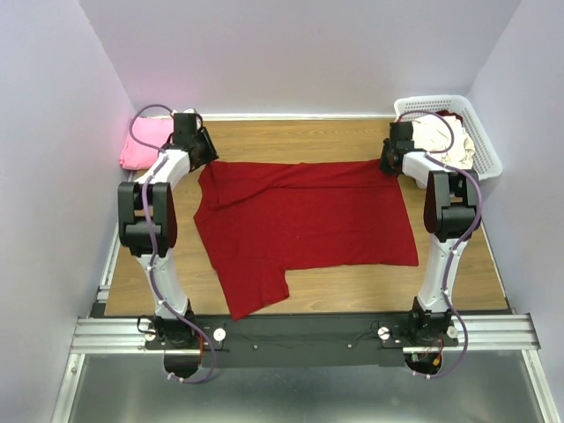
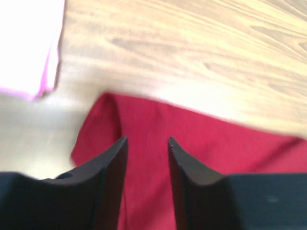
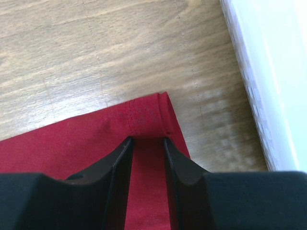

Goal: Fold and stack the t-shirts
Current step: Fold the tshirt

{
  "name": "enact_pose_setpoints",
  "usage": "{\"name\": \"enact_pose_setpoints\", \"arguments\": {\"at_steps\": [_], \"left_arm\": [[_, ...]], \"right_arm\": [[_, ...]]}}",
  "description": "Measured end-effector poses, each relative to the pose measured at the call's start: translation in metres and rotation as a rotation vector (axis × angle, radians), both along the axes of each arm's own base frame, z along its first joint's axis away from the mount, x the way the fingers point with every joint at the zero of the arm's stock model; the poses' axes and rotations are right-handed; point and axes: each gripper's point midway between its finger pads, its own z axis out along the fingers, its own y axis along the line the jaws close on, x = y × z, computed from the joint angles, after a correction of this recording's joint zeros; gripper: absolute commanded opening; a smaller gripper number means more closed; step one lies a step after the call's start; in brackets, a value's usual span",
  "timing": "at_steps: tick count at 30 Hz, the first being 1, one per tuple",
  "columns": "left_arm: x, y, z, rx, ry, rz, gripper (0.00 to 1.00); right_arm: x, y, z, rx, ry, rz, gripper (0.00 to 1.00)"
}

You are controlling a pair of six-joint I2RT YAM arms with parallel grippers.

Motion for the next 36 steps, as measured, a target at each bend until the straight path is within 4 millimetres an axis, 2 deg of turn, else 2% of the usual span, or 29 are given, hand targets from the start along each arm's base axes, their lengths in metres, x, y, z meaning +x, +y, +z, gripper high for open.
{"name": "enact_pose_setpoints", "arguments": {"at_steps": [5,9,14,15,16,19,20,21,22,23,24,31,36], "left_arm": [[0.021,0.006,-0.041,0.027,0.074,0.025,0.43],[0.018,0.015,-0.064,0.064,0.133,0.061,0.43],[0.015,0.024,-0.067,0.104,0.142,0.099,0.43],[0.015,0.025,-0.067,0.106,0.143,0.1,0.4],[0.015,0.025,-0.067,0.107,0.142,0.1,0.34],[0.017,0.025,-0.066,0.108,0.137,0.098,0.31],[0.017,0.025,-0.066,0.108,0.138,0.097,0.24],[0.017,0.025,-0.067,0.107,0.138,0.096,0.22],[0.018,0.024,-0.068,0.108,0.14,0.09,0.16],[0.018,0.024,-0.069,0.106,0.141,0.09,0.04],[0.019,0.024,-0.071,0.107,0.143,0.088,0.0],[0.02,0.024,-0.074,0.106,0.147,0.083,0.0],[0.019,0.044,-0.075,0.112,0.153,0.123,0.0]], "right_arm": [[0.0,0.0,0.0,-0.002,0.001,0.001,0.39],[0.0,0.0,0.0,-0.002,0.0,0.001,0.39],[0.0,0.0,0.0,-0.002,0.0,0.001,0.39],[0.0,0.0,0.0,-0.002,0.0,0.001,0.39],[0.0,0.0,0.0,-0.002,0.0,0.001,0.39],[0.0,0.0,0.0,-0.002,0.0,0.001,0.39],[0.0,0.0,0.0,-0.002,0.0,0.001,0.39],[0.0,0.0,0.0,-0.002,0.0,0.001,0.39],[0.0,0.0,0.0,-0.003,0.0,0.0,0.39],[0.0,0.0,0.0,-0.003,0.0,0.0,0.39],[0.0,0.0,0.0,-0.004,0.0,-0.001,0.39],[-0.002,-0.008,0.0,-0.035,0.003,-0.021,0.39],[-0.002,-0.015,-0.001,-0.047,-0.001,-0.035,0.39]]}}
